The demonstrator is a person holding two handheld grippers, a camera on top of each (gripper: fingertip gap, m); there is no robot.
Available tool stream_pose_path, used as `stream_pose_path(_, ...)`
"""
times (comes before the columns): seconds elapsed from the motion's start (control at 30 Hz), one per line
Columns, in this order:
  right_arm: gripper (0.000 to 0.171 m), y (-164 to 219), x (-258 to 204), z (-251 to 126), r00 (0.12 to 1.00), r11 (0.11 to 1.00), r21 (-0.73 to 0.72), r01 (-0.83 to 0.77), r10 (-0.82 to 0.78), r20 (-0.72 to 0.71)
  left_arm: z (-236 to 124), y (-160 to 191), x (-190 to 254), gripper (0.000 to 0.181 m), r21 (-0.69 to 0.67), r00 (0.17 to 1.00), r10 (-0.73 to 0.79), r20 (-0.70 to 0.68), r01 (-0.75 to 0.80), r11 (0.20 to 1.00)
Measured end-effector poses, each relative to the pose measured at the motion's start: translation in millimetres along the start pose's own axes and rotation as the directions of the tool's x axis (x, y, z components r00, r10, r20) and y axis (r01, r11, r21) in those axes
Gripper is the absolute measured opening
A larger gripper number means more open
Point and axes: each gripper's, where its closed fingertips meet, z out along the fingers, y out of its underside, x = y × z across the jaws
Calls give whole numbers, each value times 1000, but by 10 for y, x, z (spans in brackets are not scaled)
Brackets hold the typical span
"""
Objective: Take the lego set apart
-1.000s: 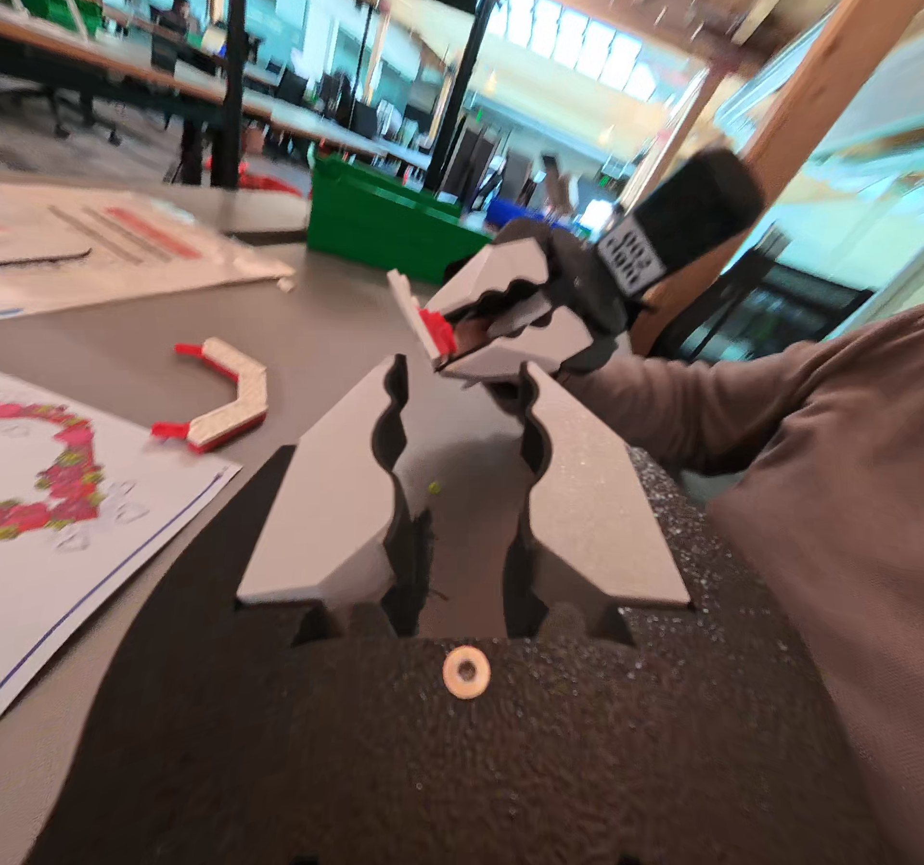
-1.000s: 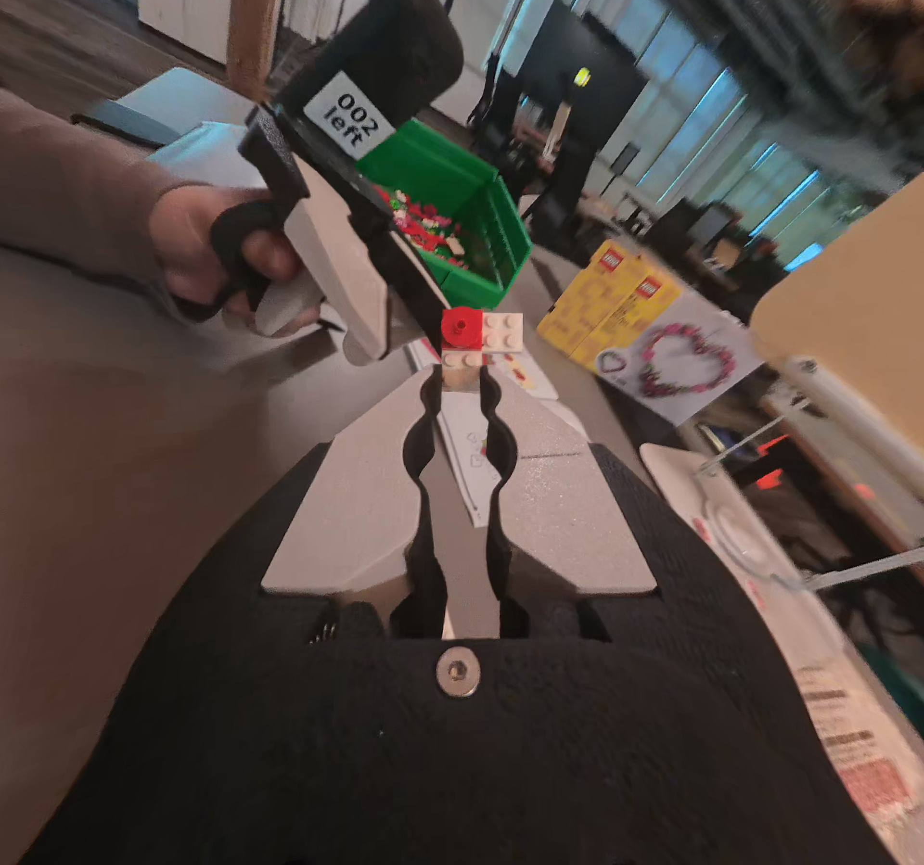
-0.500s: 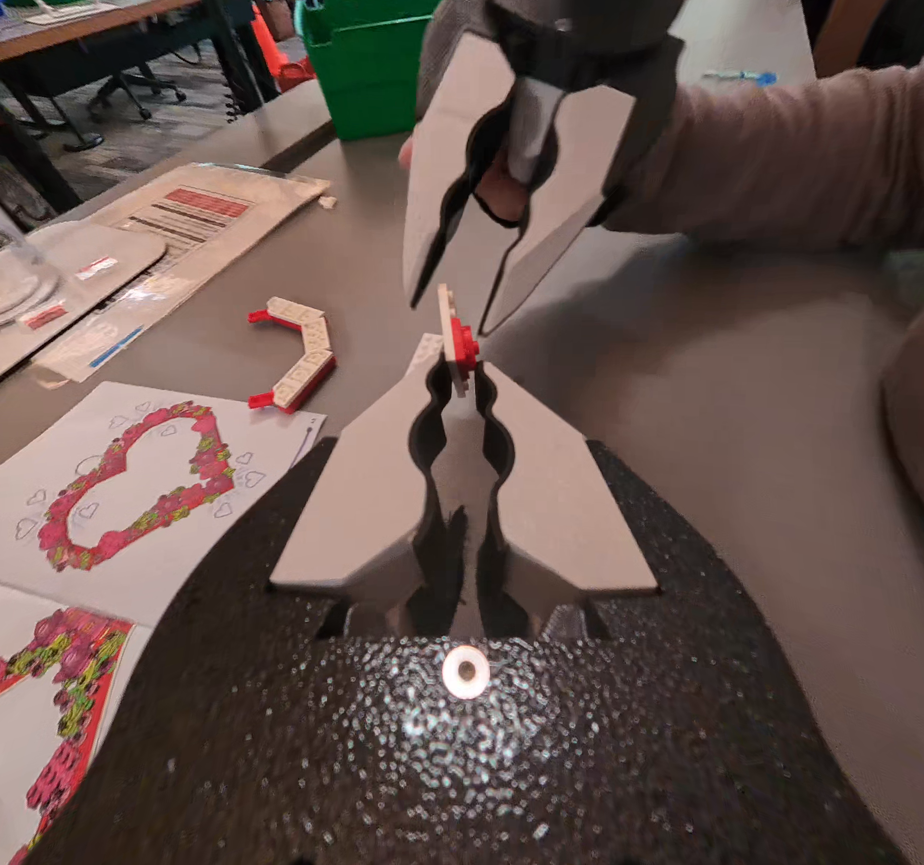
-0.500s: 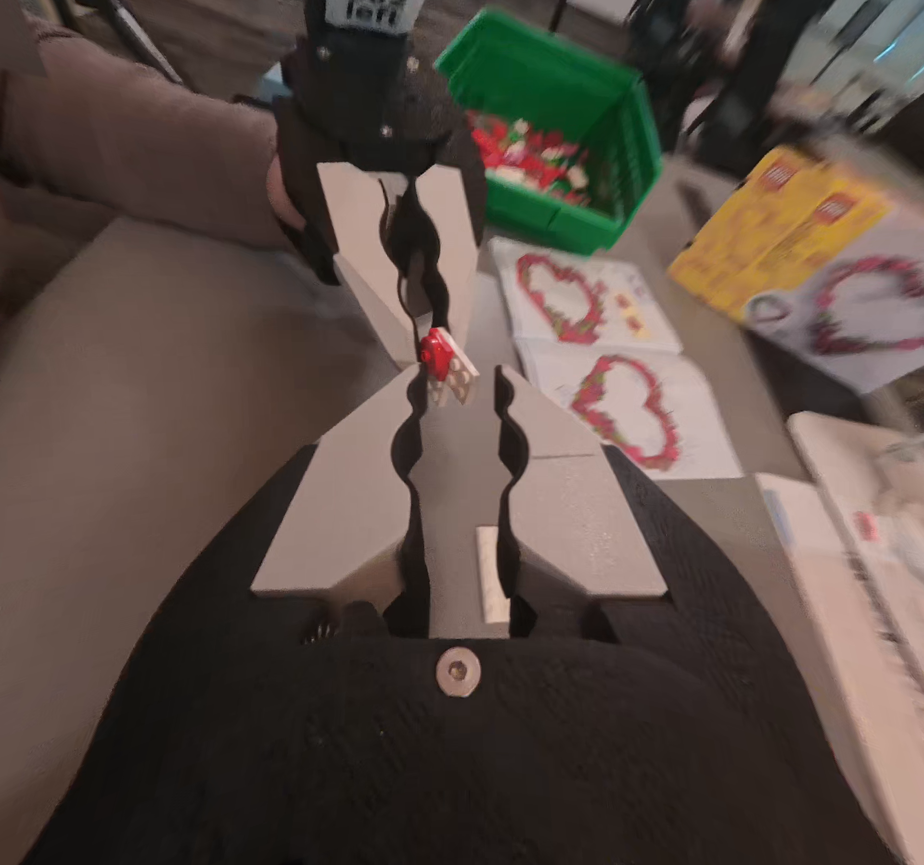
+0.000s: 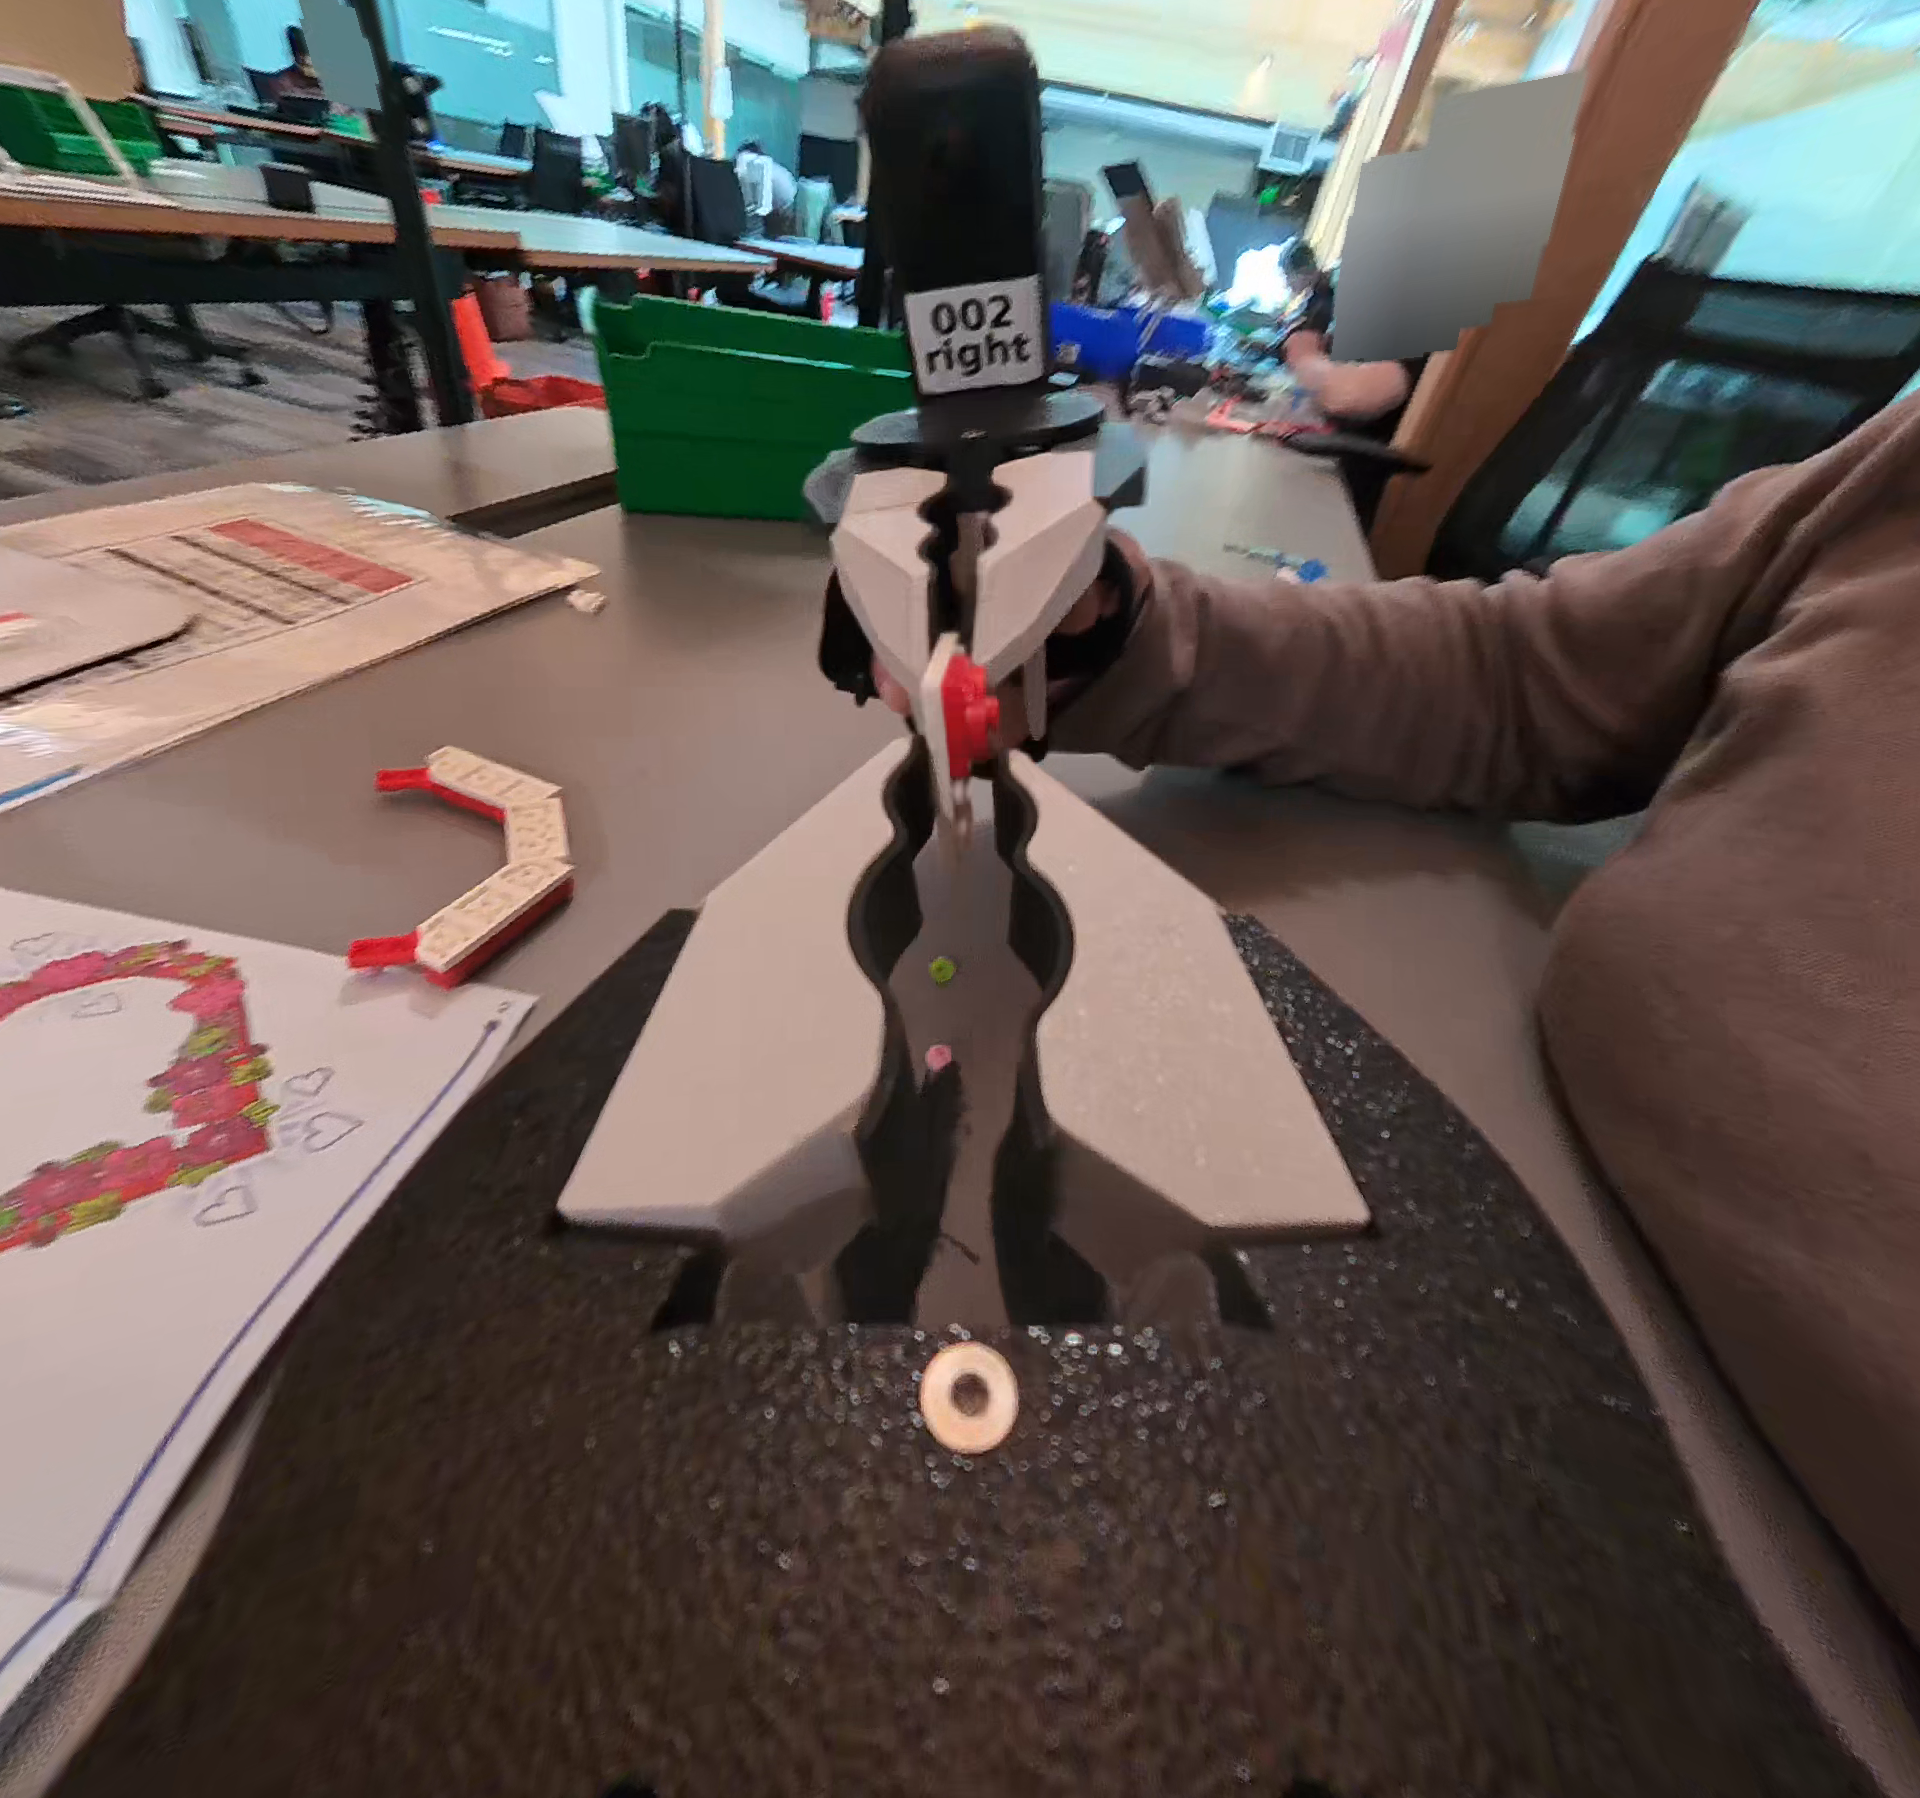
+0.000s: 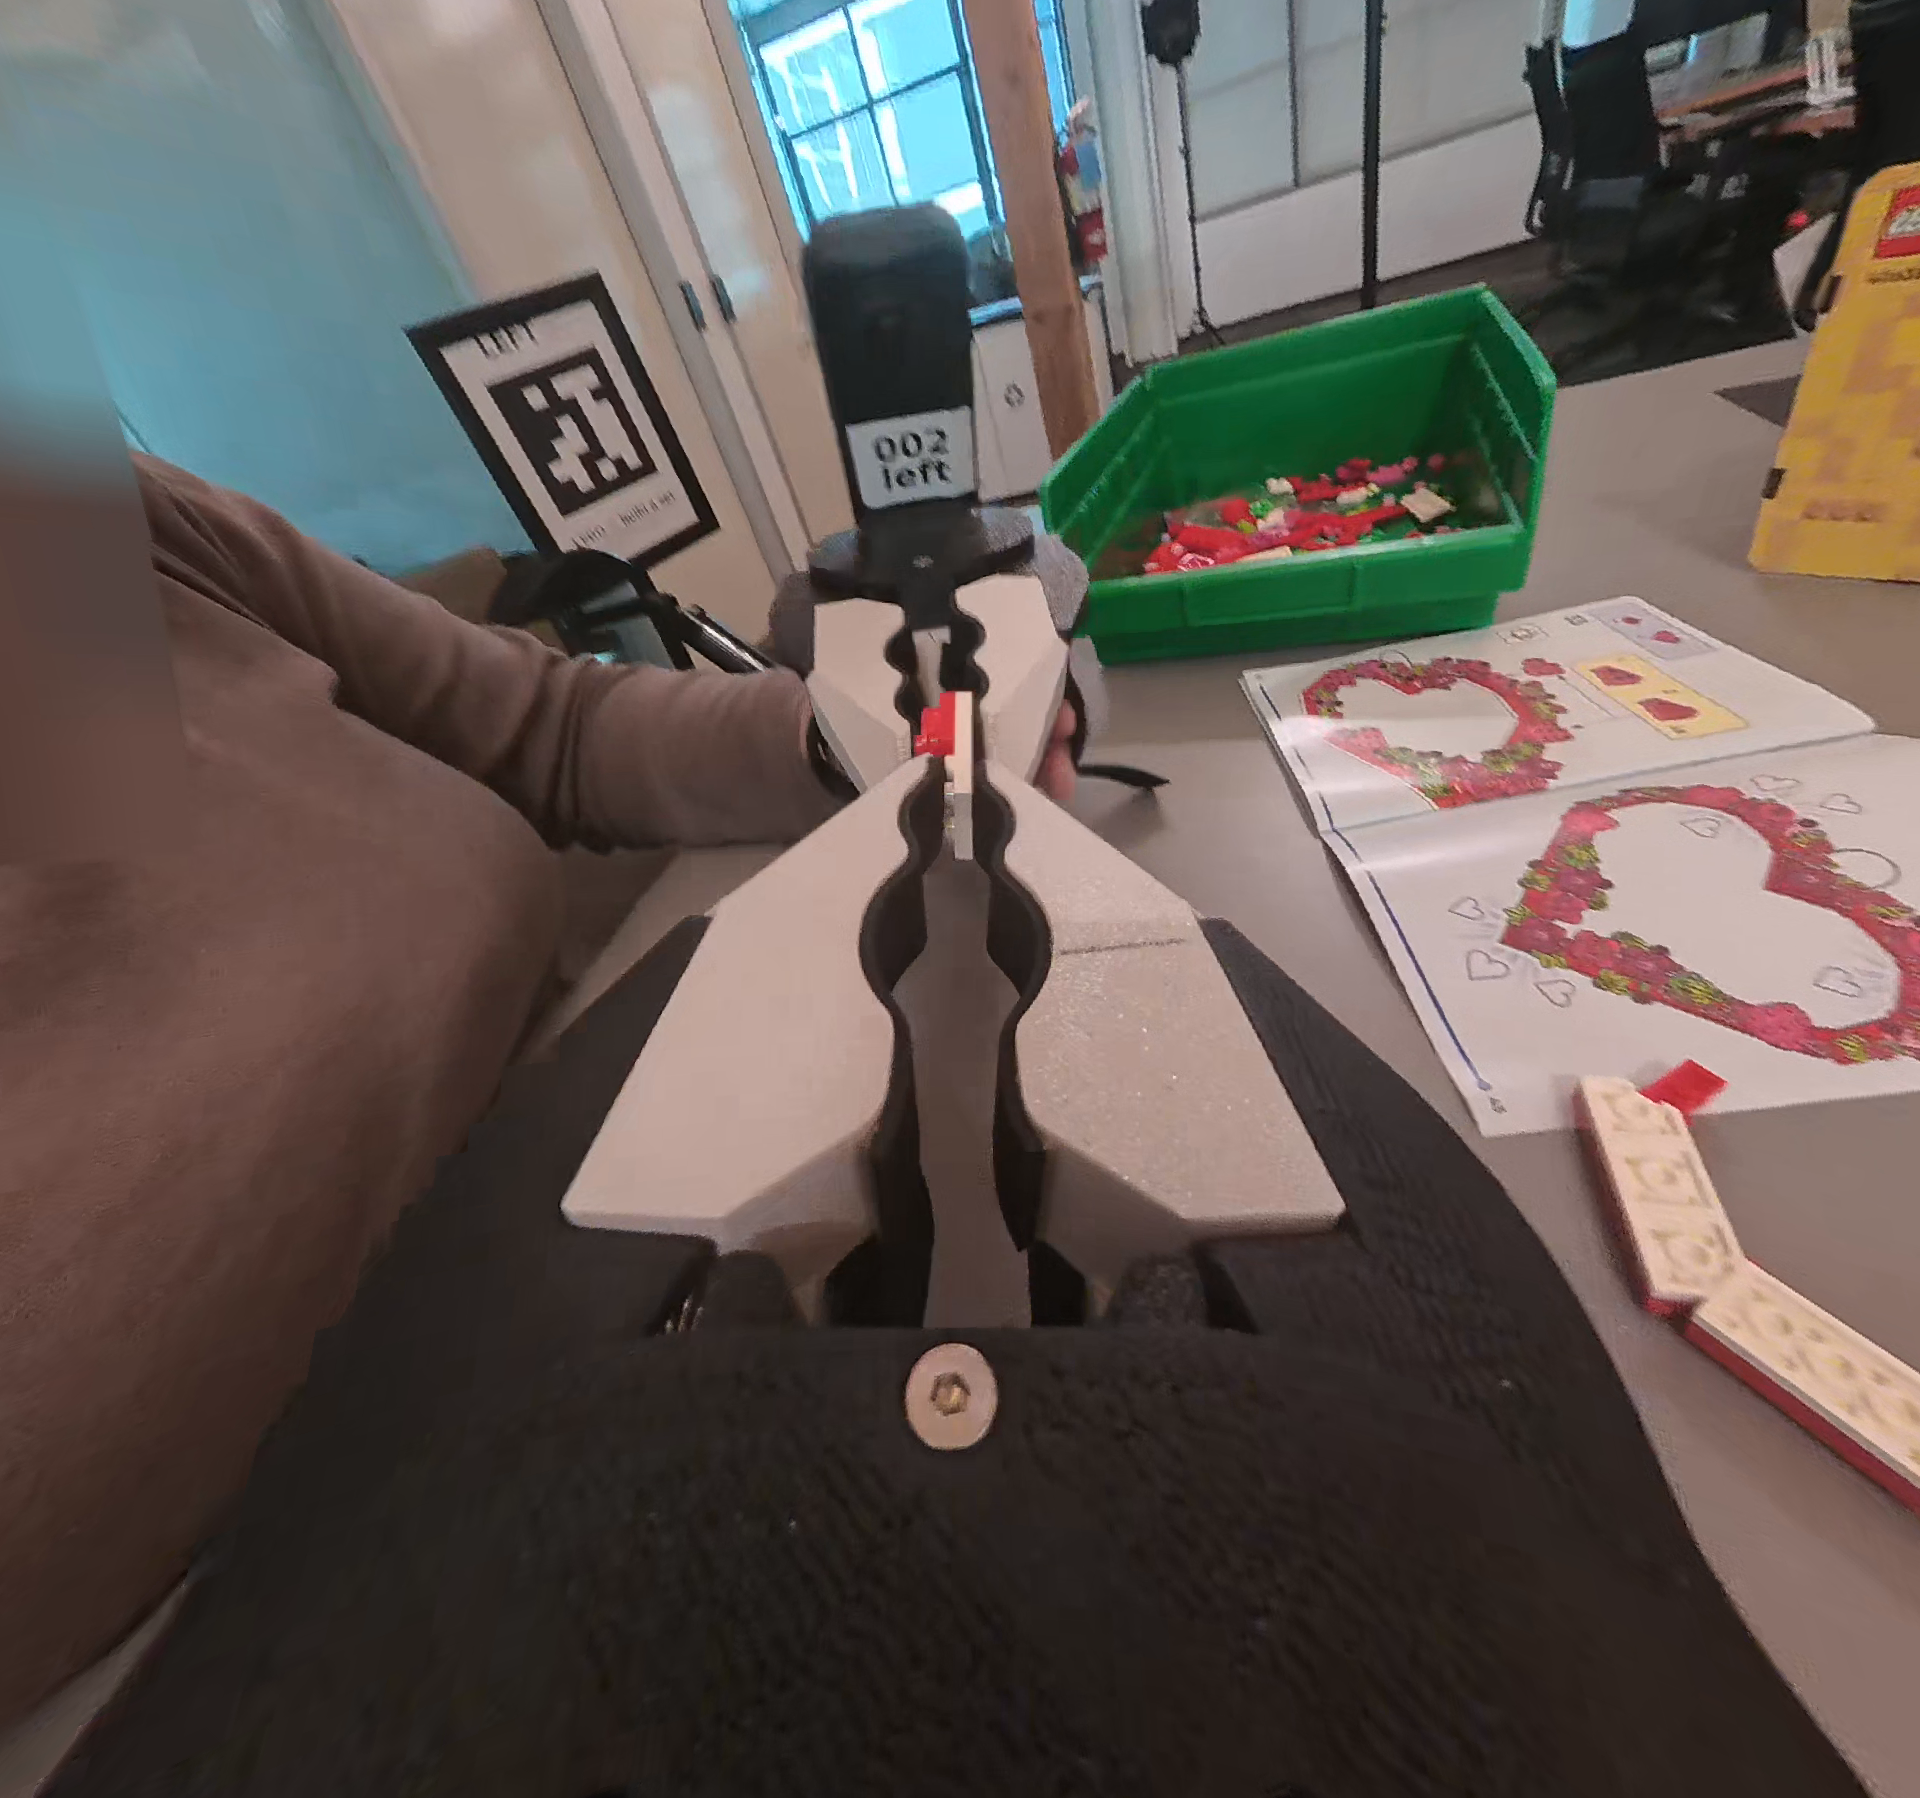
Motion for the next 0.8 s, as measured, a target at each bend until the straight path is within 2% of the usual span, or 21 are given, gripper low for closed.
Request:
stream_pose_path(0.13,3,-80,-56,-33,998,998,57,-40,37,58,-2,-30,58,4,34,998,-36,-58,38,999)
stream_pose_path(0.23,3,-136,-42,-27,997,992,103,-68,63,53,-14,-84,32,3,73,998,63,22,-64,995)
stream_pose_path(0.27,6,-150,32,-14,998,991,120,-64,66,-10,-28,-98,-29,3,63,993,89,78,-94,994)
stream_pose_path(0.33,35,-141,260,-7,977,988,140,-60,87,-196,-82,-119,-205,3,32,967,125,223,-135,990)
stream_pose_path(0.4,63,-76,346,37,950,982,153,-114,153,-272,-150,-70,-391,3,-91,886,250,389,-233,968)
stream_pose_path(0.5,48,-36,283,159,937,945,199,-258,295,-188,-161,-35,-444,3,-294,714,508,482,-414,861)
stream_pose_path(0.57,43,-56,299,152,920,911,255,-323,366,-142,-154,-30,-444,3,-369,631,597,495,-469,802)
stream_pose_path(0.6,38,-54,311,140,912,898,273,-346,390,-125,-149,-30,-441,3,-383,616,609,499,-474,793)
stream_pose_path(0.73,42,-12,363,138,888,877,300,-376,434,-155,-159,4,-527,3,-463,544,653,527,-461,757)
stream_pose_path(0.8,39,-15,373,139,879,866,321,-385,450,-160,-139,7,-538,3,-444,567,624,537,-438,781)
